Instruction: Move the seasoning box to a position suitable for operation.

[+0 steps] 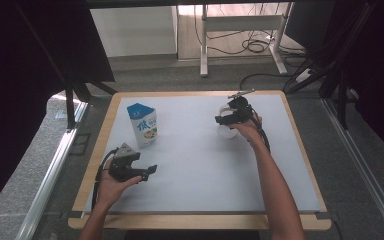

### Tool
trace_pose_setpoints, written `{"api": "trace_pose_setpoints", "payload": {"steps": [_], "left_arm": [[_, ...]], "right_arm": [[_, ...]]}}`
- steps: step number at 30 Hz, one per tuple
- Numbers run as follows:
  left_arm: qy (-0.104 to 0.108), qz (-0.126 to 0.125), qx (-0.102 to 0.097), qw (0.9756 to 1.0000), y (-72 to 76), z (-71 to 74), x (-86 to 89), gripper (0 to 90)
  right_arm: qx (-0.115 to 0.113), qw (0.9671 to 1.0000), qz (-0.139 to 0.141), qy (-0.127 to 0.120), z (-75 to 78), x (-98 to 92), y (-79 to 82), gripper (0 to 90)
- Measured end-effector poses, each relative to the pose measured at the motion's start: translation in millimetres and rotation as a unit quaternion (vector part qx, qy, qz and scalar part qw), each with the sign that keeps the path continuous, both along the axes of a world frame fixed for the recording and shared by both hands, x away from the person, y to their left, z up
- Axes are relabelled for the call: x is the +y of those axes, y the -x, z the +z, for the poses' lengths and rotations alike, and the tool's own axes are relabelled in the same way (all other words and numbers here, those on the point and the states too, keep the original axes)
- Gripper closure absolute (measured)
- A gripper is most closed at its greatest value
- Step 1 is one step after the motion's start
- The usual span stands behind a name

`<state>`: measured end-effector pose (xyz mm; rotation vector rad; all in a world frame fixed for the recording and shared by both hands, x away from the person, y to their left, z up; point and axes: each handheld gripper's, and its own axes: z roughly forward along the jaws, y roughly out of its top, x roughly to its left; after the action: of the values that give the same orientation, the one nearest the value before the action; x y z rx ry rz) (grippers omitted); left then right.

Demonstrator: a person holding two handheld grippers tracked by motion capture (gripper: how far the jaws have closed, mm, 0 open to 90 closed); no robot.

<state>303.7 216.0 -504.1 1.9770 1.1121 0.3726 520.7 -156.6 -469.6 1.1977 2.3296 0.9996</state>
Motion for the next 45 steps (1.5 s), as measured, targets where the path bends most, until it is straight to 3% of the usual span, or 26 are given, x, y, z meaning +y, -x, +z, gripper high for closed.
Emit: {"api": "trace_pose_setpoints", "payload": {"steps": [7, 12, 32, 45], "left_arm": [[-0.003, -0.002, 0.002, 1.0, -0.6, -1.7, -0.6, 15.5], [0.0, 0.001, 0.001, 1.0, 0.8, -0.7, -0.4, 15.5], [-0.002, 0.002, 0.0, 1.0, -0.5, -1.7, 0.6, 15.4], [-0.001, 0.001, 0.004, 1.0, -1.8, -4.3, -1.1, 15.3]], "right_arm": [[0.001, 1.0, 0.007, 0.006, -1.0, -0.7, -0.1, 7.1], [-0.011, 0.9997, 0.012, 0.019, 0.4, 1.3, 3.6, 10.8], [-0.016, 0.9997, 0.005, 0.02, 1.8, 0.2, 3.9, 11.4], [-0.028, 0.9994, 0.013, 0.014, 21.9, -7.3, 17.7, 11.5]]}}
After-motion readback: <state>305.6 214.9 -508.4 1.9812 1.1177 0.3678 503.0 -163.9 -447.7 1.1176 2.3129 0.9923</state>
